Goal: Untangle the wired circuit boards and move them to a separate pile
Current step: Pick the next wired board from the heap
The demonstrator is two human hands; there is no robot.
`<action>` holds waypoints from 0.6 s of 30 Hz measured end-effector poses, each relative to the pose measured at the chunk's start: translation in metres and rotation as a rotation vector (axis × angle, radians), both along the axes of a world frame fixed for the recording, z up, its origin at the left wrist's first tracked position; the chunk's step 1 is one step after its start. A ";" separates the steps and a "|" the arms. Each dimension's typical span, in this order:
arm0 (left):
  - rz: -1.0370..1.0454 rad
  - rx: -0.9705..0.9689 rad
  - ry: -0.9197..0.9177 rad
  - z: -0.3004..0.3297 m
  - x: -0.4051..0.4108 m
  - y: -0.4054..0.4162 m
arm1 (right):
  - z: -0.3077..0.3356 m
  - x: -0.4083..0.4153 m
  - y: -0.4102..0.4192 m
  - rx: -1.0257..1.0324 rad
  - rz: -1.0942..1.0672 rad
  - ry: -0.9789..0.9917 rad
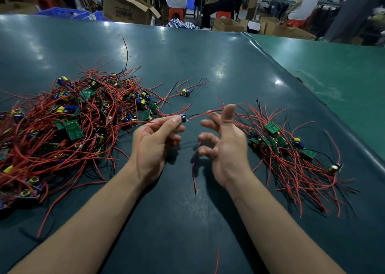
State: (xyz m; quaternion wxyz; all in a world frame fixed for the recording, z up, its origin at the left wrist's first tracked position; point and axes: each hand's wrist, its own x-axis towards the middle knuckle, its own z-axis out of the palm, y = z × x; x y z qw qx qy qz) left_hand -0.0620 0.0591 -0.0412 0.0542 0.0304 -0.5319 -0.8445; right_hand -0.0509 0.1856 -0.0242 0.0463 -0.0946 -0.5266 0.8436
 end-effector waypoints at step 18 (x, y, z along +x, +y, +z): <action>-0.048 -0.103 0.084 0.001 0.005 0.000 | 0.002 -0.005 0.009 0.158 -0.079 0.026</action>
